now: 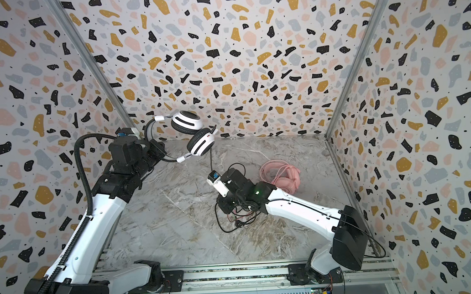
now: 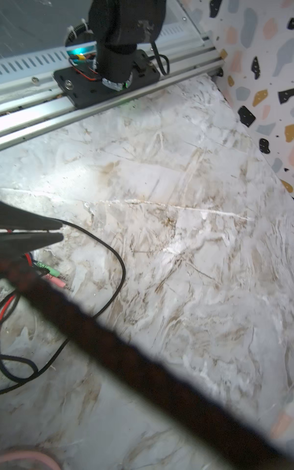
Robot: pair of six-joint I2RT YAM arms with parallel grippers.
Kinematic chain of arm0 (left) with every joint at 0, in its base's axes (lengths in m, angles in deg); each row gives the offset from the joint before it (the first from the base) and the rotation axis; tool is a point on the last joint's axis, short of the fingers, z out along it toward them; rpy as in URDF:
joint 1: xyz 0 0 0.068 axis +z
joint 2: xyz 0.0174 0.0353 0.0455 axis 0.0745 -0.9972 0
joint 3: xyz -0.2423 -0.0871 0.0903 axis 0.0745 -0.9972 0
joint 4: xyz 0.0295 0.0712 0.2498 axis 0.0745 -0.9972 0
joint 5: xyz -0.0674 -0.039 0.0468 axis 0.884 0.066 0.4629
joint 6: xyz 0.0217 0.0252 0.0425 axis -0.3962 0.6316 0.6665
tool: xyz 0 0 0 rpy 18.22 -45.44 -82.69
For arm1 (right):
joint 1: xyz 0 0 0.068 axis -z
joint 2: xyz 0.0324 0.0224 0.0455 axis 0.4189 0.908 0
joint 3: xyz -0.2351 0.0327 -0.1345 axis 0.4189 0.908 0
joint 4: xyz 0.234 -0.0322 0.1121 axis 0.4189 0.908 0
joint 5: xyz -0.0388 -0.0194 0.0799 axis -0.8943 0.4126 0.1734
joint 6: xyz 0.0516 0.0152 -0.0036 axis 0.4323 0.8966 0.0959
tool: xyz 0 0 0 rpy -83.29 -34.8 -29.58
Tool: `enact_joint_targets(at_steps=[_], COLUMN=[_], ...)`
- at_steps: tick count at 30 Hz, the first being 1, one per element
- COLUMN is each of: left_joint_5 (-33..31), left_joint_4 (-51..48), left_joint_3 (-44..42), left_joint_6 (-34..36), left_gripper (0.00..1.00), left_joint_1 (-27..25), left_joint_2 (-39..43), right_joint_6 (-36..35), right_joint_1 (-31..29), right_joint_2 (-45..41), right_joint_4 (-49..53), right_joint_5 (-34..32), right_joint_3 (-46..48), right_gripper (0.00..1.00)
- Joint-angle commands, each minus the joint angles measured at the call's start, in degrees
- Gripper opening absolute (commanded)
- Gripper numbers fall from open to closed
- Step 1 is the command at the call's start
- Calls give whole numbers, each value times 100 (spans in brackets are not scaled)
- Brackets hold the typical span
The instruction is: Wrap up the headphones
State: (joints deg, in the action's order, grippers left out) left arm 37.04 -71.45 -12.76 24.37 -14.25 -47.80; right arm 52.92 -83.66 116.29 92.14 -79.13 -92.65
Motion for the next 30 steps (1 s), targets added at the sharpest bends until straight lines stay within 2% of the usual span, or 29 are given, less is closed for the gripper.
enact_joint_targets(at_steps=[1,7,12,16,22,26,30], left_joint_5=[-820,-2064,-2356,-2353,-2195,-1614,-1243], left_joint_4=[464,248,15,-67,-199,-376,-371], left_joint_3=[76,136,30,-275,-569,-674,-770], left_joint_6=[58,805,1417,1845,2598,3005,3011], left_gripper=[0,0,0,0,0,0,0], left_joint_1=[-157,-1223,-1661,-1746,-1827,-1863,-1901], left_joint_2=[134,-283,-508,-374,-95,-70,-128], right_joint_6=[-301,-743,-1054,-1111,-1163,-1286,-1373], right_joint_1=[-403,-775,-714,-292,374,745,959], right_joint_2=[19,612,736,596,309,252,323], right_joint_4=[843,1991,2500,2630,2486,2453,2430], right_joint_5=[-448,-913,-1552,-1591,-1585,-1612,-1315], right_joint_3=[-856,-2483,-3405,-3826,-3910,-3930,-3990], right_gripper=[1,1,1,1,1,2,2])
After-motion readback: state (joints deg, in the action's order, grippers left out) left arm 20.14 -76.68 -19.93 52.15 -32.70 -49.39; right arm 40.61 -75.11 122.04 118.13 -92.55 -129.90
